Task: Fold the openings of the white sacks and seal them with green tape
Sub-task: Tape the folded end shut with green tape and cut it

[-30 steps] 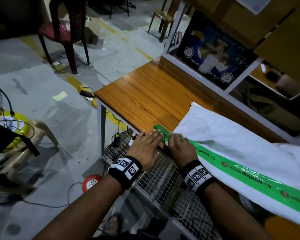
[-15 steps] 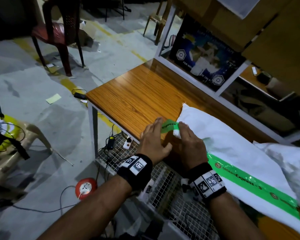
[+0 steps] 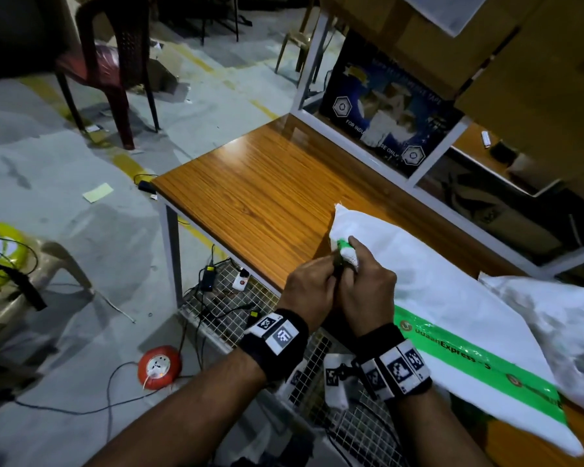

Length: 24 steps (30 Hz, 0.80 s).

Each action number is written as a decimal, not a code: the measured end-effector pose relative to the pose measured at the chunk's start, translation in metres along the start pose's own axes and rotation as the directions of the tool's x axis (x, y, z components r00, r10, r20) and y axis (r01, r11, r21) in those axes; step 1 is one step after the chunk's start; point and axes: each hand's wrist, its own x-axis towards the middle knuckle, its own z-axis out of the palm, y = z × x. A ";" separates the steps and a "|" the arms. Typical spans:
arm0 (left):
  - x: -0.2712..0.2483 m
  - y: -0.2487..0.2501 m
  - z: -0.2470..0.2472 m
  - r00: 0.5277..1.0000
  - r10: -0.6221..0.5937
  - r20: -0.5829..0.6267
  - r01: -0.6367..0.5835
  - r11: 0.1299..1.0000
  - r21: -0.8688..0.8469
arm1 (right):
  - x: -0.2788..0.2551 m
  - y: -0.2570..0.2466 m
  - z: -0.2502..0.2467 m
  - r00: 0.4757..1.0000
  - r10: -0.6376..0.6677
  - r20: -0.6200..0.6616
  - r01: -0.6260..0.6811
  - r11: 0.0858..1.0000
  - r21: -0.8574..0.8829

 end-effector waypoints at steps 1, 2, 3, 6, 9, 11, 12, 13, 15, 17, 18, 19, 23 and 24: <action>-0.001 0.002 0.001 1.000 -0.010 0.010 0.011 1.000 -0.027 | -0.001 -0.001 0.000 1.000 0.021 -0.004 -0.021 0.999 0.031; -0.002 0.003 0.002 1.000 -0.016 0.021 0.017 0.999 -0.050 | -0.001 -0.002 -0.002 0.999 0.044 -0.009 -0.044 0.997 0.058; -0.003 0.004 0.003 0.999 -0.011 0.032 0.013 0.998 -0.063 | 0.000 -0.003 -0.004 0.997 0.072 -0.002 -0.071 0.994 0.083; -0.004 0.005 0.002 0.995 0.013 0.102 -0.007 0.998 -0.059 | 0.004 0.002 -0.009 0.970 0.210 0.119 -0.231 0.951 0.205; -0.004 0.006 -0.002 0.964 -0.025 0.266 0.036 0.999 -0.035 | 0.009 0.011 -0.009 0.911 0.327 0.253 -0.413 0.728 0.547; -0.001 0.008 -0.003 0.933 -0.019 0.360 0.016 1.000 0.012 | 0.008 0.010 -0.010 0.898 0.323 0.299 -0.439 0.601 0.668; 0.001 0.010 -0.004 0.911 -0.024 0.412 0.001 0.998 0.056 | 0.008 0.009 -0.010 0.894 0.318 0.314 -0.445 0.561 0.698; 0.003 0.013 -0.006 0.883 -0.043 0.467 -0.005 0.995 0.101 | 0.008 0.007 -0.011 0.891 0.306 0.335 -0.451 0.520 0.725; 0.008 0.017 -0.011 0.833 -0.102 0.544 0.017 0.987 0.159 | 0.005 0.005 -0.012 0.879 0.289 0.380 -0.471 0.390 0.791; 0.009 0.018 -0.019 0.829 -0.154 0.538 0.106 0.987 0.120 | 0.005 0.013 -0.010 0.863 0.328 0.383 -0.478 0.290 0.829; 0.007 0.018 -0.022 0.855 -0.162 0.492 0.160 0.986 0.045 | 0.005 0.013 -0.011 0.862 0.345 0.371 -0.473 0.284 0.834; 0.006 0.018 -0.025 0.886 -0.173 0.430 0.216 0.975 -0.053 | 0.005 0.017 -0.011 0.860 0.360 0.361 -0.472 0.292 0.832; 0.006 0.024 -0.024 0.874 -0.268 0.407 0.433 0.808 -0.399 | 0.003 0.016 -0.013 0.905 0.319 0.281 -0.386 0.337 0.859; 0.008 0.026 -0.022 0.867 -0.246 0.433 0.452 0.753 -0.479 | 0.002 0.011 -0.015 0.903 0.280 0.327 -0.393 0.227 0.891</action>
